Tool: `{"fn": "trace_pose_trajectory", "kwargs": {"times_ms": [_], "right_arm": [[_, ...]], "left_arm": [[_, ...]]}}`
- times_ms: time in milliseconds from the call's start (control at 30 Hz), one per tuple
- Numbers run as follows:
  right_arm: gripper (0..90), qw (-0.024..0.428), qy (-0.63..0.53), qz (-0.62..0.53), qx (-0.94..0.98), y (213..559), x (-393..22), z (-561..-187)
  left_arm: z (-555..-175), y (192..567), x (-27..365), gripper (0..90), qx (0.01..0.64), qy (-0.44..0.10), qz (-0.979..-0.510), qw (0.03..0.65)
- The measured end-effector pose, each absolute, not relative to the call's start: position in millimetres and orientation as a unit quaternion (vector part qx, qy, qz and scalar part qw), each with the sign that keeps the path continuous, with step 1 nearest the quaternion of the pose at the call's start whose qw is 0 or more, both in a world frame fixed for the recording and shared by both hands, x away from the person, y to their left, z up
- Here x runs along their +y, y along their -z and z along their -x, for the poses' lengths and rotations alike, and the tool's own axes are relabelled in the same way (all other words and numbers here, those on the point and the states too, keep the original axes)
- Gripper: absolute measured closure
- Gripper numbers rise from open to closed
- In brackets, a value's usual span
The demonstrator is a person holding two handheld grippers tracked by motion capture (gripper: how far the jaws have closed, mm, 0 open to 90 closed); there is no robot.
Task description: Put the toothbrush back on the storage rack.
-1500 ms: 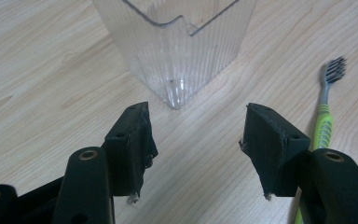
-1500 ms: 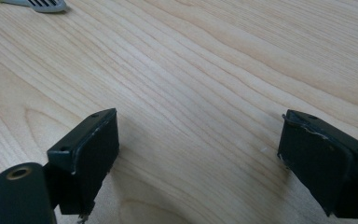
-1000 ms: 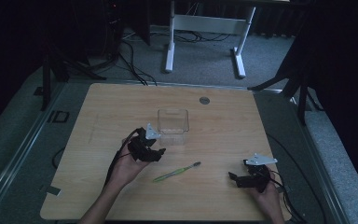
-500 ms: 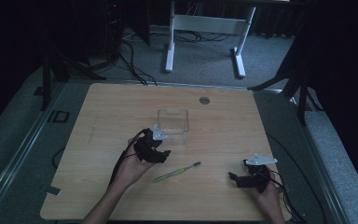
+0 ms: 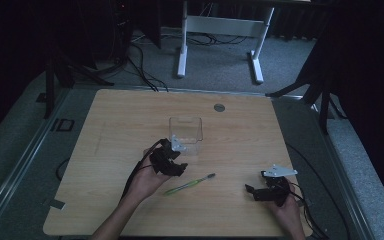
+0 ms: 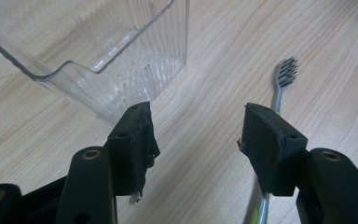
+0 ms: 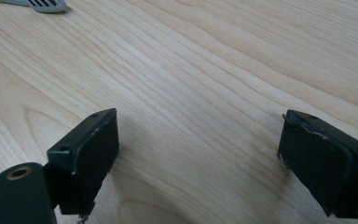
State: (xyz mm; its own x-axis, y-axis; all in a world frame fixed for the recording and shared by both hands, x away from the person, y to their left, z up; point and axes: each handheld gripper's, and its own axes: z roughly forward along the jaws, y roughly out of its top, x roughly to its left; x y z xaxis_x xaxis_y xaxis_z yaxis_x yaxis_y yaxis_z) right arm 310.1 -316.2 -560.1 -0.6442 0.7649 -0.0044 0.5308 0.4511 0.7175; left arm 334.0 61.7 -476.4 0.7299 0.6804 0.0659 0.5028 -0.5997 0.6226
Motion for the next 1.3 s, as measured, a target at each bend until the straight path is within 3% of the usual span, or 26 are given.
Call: {"fn": "trace_pose_trajectory", "kwargs": {"times_ms": [1300], "right_arm": [[12.0, 0.166, -0.352, -0.388, 0.835, 560.1, -316.1, -310.1]], "left_arm": [[-336.4, 488.6, 41.5, 43.1, 0.32, -0.131, -0.906, 0.245]]}}
